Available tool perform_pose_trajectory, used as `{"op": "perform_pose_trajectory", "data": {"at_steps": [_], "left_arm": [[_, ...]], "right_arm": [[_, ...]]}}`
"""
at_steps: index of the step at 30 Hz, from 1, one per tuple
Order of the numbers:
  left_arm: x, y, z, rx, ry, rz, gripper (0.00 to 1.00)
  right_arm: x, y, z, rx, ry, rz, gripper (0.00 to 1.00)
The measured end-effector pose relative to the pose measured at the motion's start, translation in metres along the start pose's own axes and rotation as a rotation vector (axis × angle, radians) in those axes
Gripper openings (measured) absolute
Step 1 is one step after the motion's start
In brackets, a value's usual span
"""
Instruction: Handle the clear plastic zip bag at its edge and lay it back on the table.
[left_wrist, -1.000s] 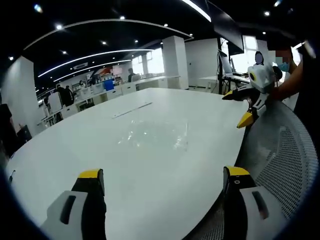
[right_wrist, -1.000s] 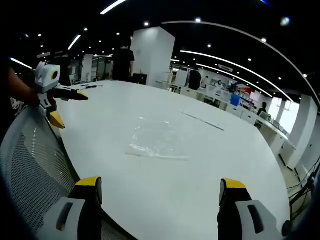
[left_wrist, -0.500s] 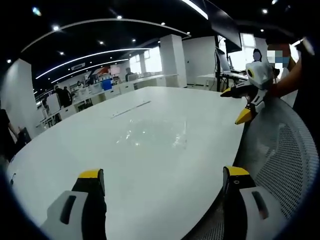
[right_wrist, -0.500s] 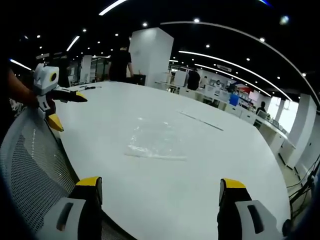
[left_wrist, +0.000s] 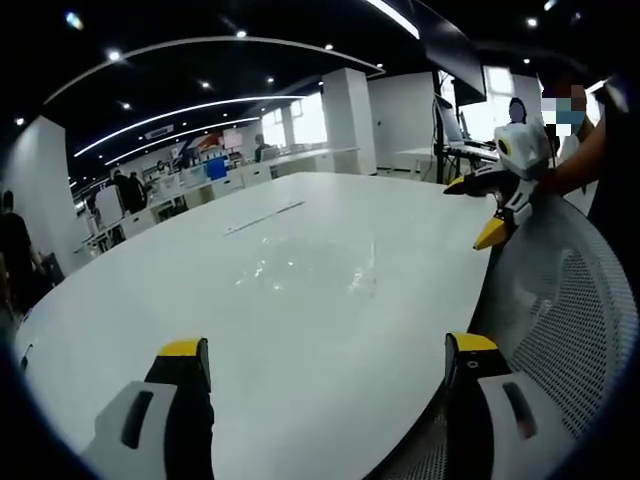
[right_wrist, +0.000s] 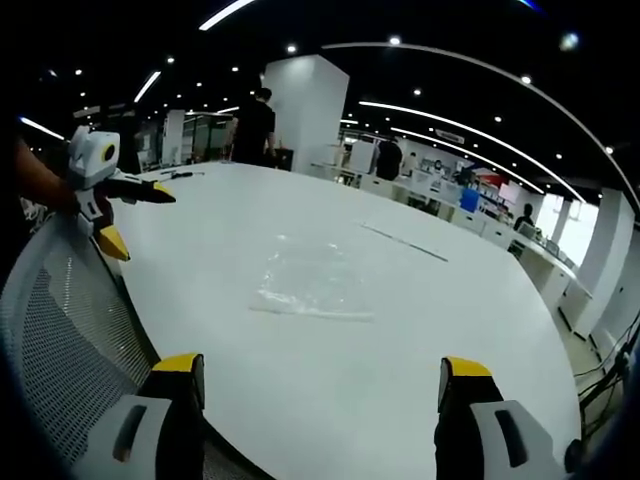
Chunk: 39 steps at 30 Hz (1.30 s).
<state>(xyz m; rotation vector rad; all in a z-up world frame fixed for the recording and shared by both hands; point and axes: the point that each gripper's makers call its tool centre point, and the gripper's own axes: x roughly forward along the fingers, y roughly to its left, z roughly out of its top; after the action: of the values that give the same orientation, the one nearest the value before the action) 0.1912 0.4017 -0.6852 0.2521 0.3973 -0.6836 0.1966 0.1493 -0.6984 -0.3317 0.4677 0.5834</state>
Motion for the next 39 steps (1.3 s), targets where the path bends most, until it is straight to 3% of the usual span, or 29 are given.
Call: {"op": "perform_pose_trajectory", "data": {"at_steps": [30,39], "left_arm": [[-0.001,0.009,0.001,0.0,0.032,0.014,0.99],[0.004,0.012,0.015,0.044,0.036,0.011,0.98]], "right_arm": [[0.0,0.0,-0.001,0.008,0.007,0.006,0.98],[-0.001,0.0,-0.001,0.012,0.005,0.003,0.98]]}}
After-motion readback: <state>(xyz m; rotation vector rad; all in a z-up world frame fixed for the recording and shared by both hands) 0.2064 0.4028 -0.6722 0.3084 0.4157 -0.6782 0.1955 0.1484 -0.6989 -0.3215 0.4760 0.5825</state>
